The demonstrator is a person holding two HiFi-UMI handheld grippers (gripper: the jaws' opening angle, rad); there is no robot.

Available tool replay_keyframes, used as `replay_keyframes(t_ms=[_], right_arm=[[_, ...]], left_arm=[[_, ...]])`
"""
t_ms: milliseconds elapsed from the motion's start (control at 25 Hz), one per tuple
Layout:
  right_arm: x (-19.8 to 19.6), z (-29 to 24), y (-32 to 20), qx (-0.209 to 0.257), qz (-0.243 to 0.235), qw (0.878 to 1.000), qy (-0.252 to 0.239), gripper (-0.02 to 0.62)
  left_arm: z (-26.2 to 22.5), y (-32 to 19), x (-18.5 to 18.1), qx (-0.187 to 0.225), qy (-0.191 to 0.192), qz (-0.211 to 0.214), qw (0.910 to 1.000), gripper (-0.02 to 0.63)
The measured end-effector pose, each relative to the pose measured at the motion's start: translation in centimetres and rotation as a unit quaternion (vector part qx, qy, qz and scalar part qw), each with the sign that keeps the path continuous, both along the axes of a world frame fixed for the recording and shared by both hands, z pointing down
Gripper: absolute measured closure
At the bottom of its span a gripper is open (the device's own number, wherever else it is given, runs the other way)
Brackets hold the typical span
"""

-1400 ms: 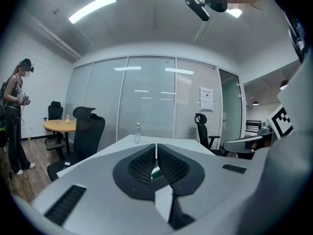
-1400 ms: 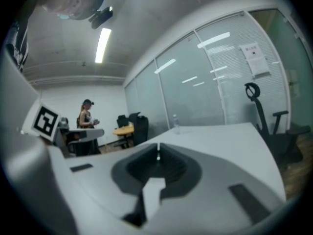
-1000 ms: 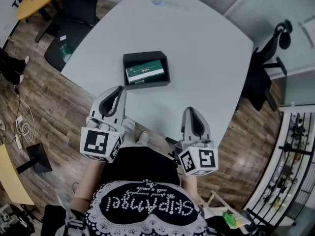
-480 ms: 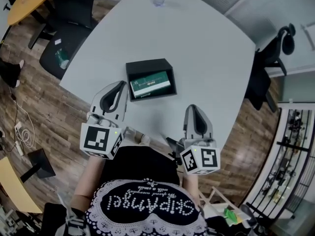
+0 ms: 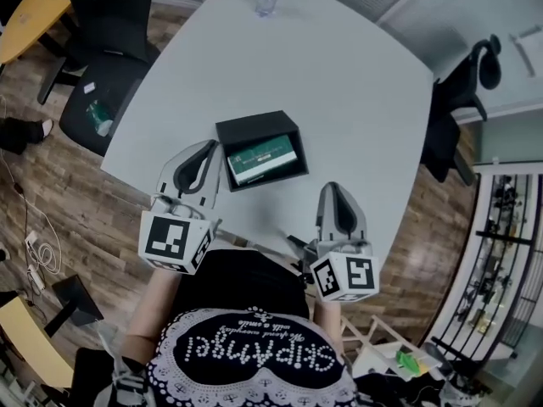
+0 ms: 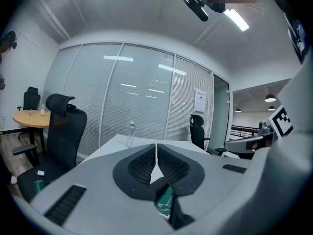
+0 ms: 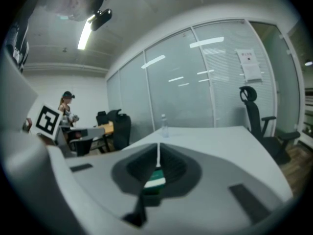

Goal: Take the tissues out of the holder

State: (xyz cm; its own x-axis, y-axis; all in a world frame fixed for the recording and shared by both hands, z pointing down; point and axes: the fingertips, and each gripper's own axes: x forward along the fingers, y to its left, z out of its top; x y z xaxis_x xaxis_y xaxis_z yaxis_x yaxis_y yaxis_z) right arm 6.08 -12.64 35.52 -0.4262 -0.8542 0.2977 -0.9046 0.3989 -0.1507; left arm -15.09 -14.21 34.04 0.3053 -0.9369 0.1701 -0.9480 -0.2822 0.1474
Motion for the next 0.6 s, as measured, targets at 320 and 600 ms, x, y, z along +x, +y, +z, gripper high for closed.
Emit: replay_keyframes(t_ms=[320,600], right_arm=[[-0.3,0.3,0.4,-0.004,0.038,0.999,0.007,0.56],[0.8,0.3,1.1,-0.008,0.071,0.997,0.015,0.56]], left_arm=[[0.6,-1.8,-0.2,0.002,0.005,0.038,0.9993,0.569],[0.8,-2.1,1.0,-0.003,0.009,0.071,0.9974,0.569]])
